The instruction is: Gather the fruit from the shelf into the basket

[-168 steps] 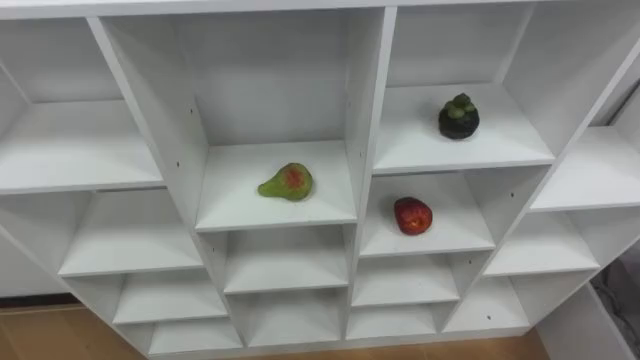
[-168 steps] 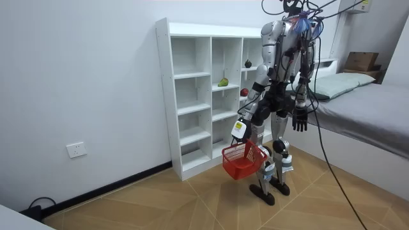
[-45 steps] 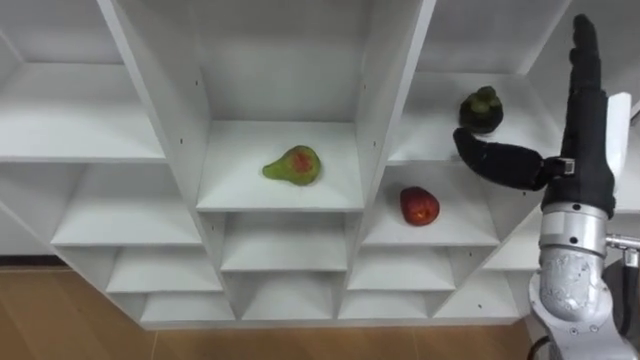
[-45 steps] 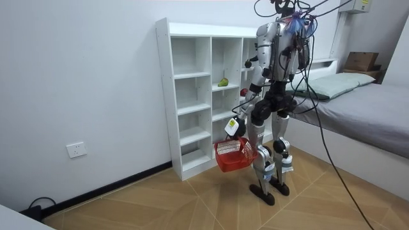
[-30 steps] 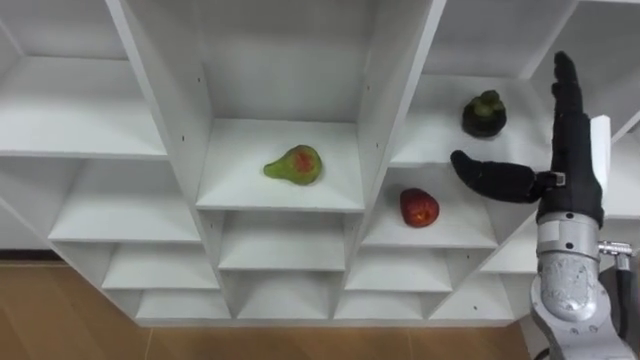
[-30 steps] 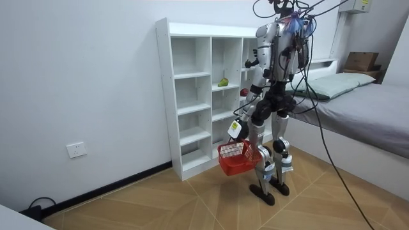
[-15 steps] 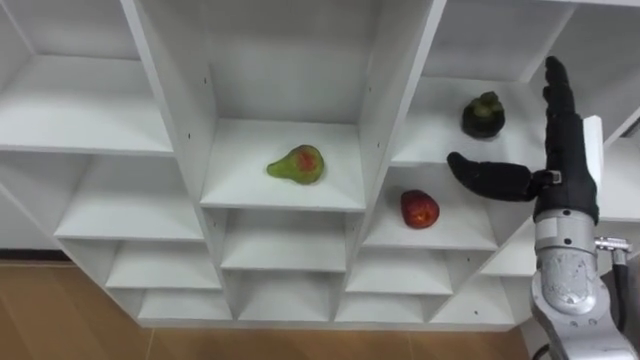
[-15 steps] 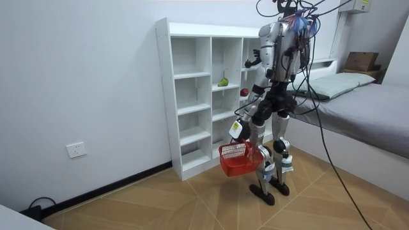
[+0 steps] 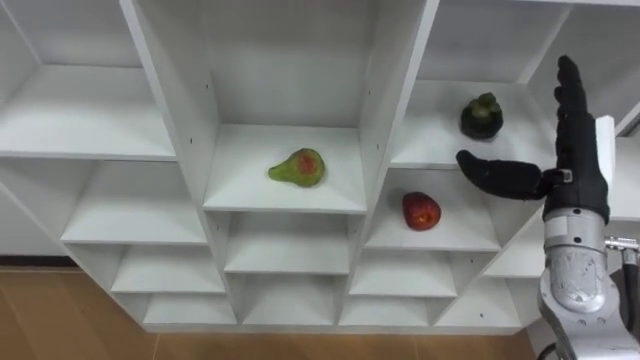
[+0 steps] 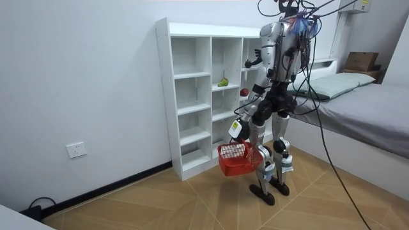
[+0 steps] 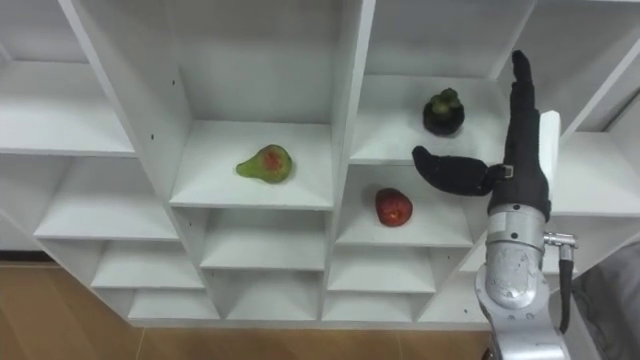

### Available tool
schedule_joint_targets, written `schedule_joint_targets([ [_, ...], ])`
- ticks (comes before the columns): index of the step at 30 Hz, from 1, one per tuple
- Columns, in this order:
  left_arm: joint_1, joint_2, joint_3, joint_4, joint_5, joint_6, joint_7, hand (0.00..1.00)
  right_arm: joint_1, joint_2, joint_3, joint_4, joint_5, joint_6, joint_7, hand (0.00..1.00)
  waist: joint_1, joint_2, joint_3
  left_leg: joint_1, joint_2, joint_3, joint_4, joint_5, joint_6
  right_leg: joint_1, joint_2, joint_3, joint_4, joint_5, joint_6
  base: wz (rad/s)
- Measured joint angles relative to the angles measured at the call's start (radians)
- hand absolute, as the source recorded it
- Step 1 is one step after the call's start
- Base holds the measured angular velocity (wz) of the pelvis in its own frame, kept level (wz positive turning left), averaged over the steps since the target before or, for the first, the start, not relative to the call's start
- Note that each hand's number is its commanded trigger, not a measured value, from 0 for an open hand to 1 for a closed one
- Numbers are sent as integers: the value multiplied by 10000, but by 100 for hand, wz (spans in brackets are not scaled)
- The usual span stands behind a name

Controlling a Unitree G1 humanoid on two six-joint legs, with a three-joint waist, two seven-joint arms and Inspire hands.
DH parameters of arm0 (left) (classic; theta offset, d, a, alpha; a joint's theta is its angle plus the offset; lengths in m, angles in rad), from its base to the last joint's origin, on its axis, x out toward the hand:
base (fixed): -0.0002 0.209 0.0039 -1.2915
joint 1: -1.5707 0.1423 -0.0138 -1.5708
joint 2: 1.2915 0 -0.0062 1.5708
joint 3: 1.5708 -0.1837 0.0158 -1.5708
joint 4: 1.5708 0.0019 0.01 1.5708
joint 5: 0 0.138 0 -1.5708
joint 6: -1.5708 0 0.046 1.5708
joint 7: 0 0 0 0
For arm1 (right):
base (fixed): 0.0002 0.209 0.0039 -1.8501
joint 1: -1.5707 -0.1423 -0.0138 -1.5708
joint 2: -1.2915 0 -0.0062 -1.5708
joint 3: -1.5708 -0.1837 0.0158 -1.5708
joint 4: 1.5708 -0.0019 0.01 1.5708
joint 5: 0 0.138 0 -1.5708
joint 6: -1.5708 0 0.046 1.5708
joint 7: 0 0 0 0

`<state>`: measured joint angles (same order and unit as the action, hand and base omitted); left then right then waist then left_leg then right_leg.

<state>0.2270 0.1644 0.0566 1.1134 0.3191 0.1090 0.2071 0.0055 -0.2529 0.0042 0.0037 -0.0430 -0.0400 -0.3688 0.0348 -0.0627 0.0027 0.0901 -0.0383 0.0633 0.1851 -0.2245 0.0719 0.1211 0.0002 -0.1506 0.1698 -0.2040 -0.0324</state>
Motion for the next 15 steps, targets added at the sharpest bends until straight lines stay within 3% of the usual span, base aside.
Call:
schedule_joint_targets([
  [15,54,-5,194,-165,10,218,-26,100,-1109,-76,-175,390,1200,219,-184,0,32,-23,-26,1,-9,-120,12,2,-3,22,-13,-170,-39,0,1,3],
])
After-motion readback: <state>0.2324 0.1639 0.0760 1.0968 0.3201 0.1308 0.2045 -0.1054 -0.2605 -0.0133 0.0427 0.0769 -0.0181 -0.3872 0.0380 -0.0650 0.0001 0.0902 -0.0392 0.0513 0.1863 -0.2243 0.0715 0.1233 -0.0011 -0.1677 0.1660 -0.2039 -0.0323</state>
